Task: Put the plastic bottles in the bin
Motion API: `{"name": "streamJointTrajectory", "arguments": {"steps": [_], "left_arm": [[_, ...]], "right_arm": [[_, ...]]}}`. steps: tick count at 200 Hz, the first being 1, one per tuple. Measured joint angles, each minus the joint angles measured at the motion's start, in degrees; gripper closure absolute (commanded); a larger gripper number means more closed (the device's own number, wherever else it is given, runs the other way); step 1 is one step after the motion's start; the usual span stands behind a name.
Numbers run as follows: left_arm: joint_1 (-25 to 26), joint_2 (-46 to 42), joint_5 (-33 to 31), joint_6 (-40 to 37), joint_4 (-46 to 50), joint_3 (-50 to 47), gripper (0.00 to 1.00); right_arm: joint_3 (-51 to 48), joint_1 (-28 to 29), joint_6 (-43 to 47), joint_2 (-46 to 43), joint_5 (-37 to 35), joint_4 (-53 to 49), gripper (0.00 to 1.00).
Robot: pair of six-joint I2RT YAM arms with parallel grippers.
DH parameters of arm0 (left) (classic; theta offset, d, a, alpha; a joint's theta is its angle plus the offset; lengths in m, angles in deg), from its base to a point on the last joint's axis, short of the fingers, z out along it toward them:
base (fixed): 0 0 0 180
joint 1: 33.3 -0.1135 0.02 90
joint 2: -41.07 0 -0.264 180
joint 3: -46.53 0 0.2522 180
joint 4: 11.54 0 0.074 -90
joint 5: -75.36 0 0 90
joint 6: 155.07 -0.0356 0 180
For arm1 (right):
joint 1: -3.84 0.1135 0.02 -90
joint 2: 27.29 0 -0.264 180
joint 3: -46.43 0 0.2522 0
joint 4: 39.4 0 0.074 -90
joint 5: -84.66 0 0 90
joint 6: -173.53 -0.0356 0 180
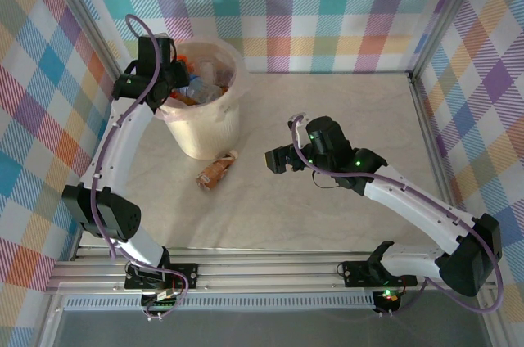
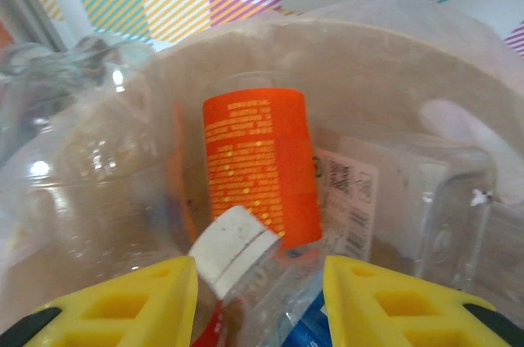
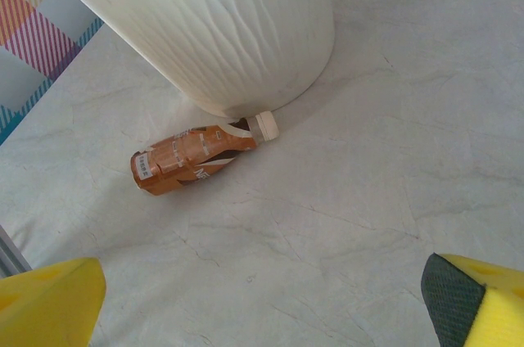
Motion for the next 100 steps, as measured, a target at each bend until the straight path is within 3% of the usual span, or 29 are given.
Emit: {"name": "streamJointTrajectory", "arguments": {"steps": [52,100], "left_arm": [[0.0,-1.9,-2.4,-0.1,2.6,-1.0,0.55],[0.0,-7.4,2.4,0.4,2.8,-2.3,0.45]], "right_arm": [[0.2,0.0,0.0,0.0,0.0,0.0,0.0],[0.8,0.0,0.0,0.4,0.0,-0.1,0.0]]}}
